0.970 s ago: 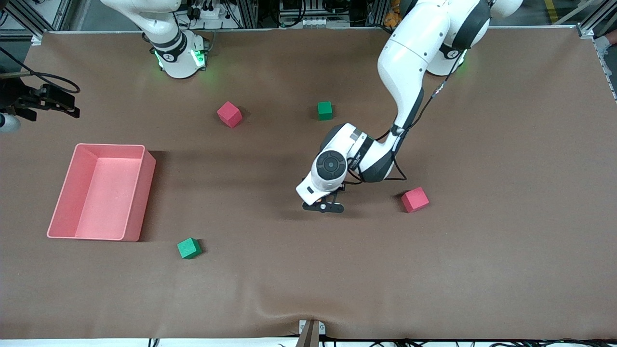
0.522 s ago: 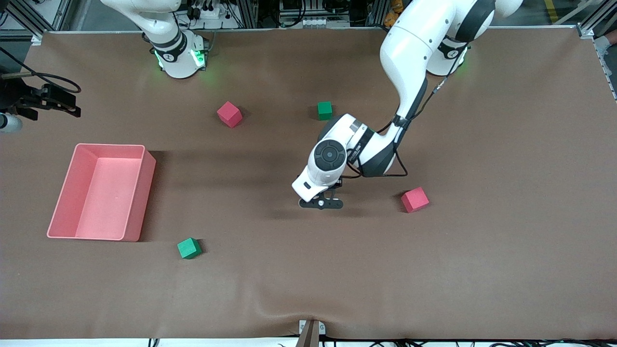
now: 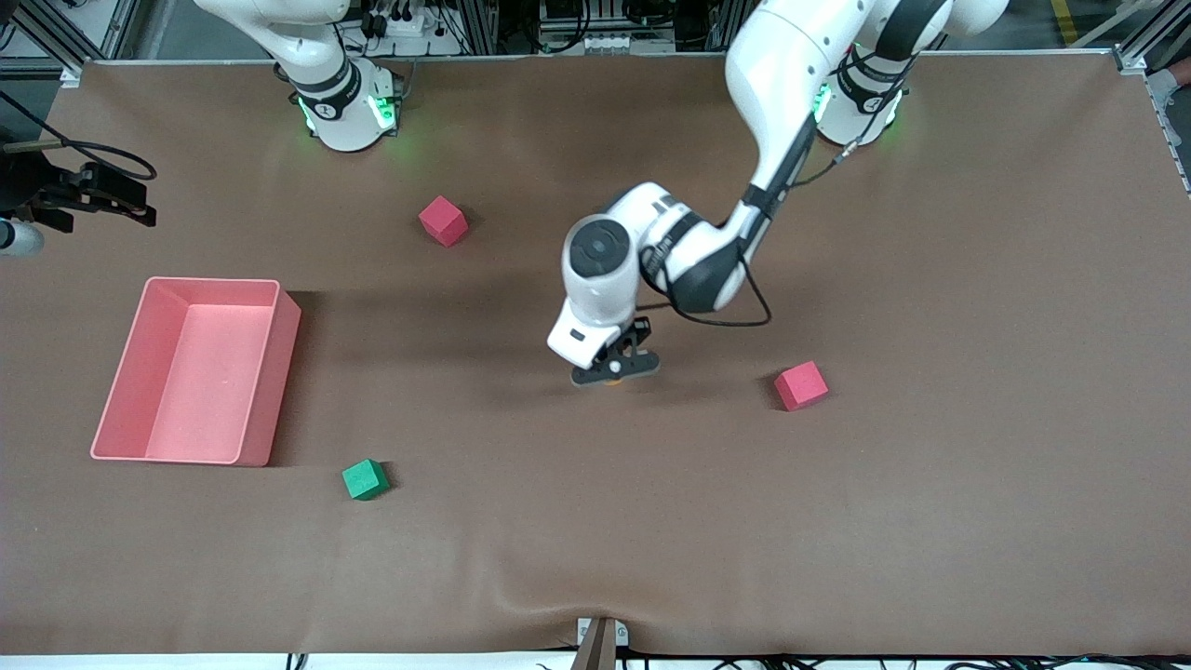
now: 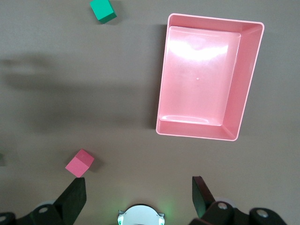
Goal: Place and upright button with both arms
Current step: 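Lift the button with the left gripper and move it toward the green cube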
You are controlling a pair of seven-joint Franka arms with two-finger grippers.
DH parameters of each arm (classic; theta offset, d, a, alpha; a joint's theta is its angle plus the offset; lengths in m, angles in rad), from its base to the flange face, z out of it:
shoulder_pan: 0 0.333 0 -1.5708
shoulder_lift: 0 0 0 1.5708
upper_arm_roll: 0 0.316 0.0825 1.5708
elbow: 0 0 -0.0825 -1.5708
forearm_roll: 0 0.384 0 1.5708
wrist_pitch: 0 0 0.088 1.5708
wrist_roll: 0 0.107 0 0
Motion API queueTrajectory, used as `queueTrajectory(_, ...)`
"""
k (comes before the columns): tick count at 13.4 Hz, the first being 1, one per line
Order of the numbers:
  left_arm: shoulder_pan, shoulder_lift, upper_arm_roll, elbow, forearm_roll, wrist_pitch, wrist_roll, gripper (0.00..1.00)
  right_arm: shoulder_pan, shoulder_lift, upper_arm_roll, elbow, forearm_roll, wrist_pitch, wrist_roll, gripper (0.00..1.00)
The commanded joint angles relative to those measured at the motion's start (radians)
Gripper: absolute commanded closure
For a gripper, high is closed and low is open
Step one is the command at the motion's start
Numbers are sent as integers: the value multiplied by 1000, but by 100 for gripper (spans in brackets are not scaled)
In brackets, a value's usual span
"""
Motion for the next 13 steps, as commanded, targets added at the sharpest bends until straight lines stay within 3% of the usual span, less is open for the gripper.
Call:
queueTrajectory(1,-58,-23,19,-14,100,-14,-178,100,1,7,0,13,-2,-10,-7,0)
queueTrajectory(5,-159,-15,19,-15,382,-123,-521,100,0,7,0,11,-2,-13,-8,0)
queueTrajectory(10,-219,-7,28,-15,508,-233,-891,100,6,10,0,11,-3,-5,-5,0)
queueTrajectory(13,-269,22,31,-17,654,-333,-968,100,4,10,0,9,-2,-13,-8,0)
